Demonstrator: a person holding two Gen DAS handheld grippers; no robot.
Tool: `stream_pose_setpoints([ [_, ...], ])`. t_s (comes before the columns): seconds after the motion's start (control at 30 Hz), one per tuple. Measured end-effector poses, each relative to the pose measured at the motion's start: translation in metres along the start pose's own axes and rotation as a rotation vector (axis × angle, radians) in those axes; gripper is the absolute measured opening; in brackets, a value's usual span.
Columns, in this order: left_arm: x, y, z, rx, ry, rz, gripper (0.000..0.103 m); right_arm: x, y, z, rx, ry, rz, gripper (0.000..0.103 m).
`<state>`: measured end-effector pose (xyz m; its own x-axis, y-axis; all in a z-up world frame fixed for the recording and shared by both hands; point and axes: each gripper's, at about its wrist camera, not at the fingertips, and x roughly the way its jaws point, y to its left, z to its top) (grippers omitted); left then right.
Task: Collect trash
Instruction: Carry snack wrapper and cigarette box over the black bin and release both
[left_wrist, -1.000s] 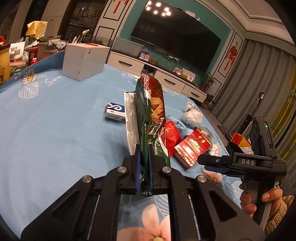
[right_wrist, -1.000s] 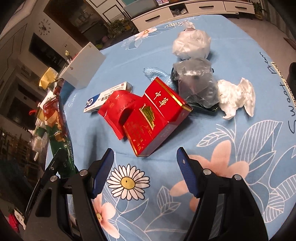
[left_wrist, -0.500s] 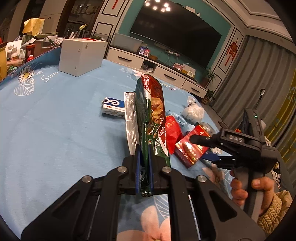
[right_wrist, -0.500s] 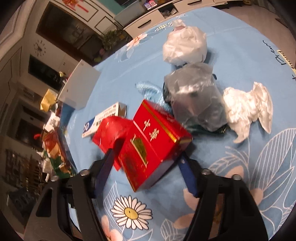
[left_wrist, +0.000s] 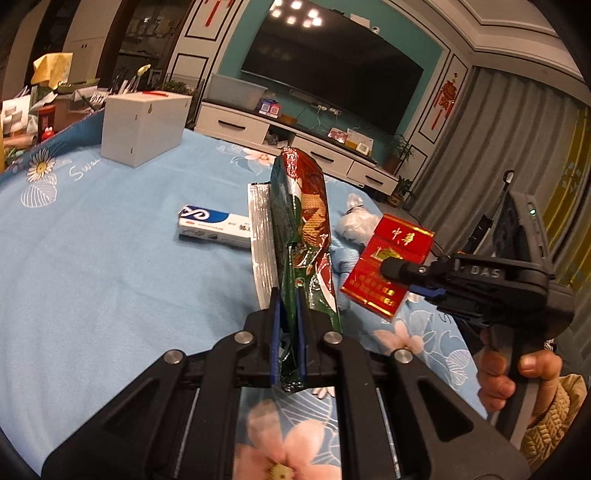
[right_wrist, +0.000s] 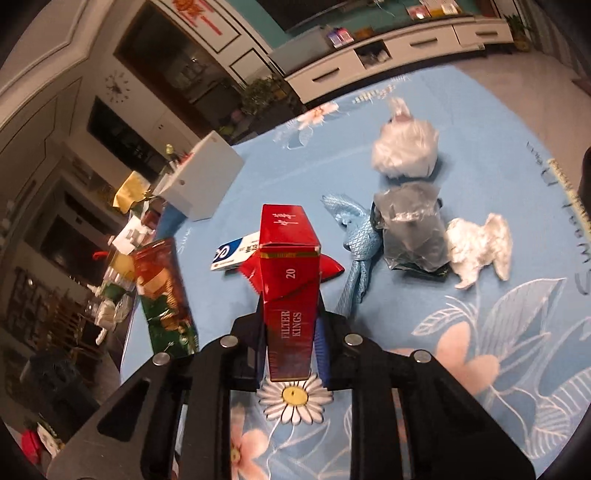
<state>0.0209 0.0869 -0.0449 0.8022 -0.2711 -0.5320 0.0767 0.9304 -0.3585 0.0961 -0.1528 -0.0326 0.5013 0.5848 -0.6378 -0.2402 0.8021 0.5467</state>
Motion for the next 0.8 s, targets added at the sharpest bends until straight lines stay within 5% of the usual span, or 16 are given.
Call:
stream_pose_setpoints([
  [0.33, -0.017, -0.021, -0.006, 0.044, -0.021, -0.038, 0.009, -0.044, 0.006, -0.013, -0.092, -0.032, -0.141, 0.023],
  [0.8, -0.026, -0.048, -0.008, 0.11, -0.027, -0.063, 0.009, -0.068, 0.001, -0.028, -0.089, -0.044, -0.168, 0.023],
])
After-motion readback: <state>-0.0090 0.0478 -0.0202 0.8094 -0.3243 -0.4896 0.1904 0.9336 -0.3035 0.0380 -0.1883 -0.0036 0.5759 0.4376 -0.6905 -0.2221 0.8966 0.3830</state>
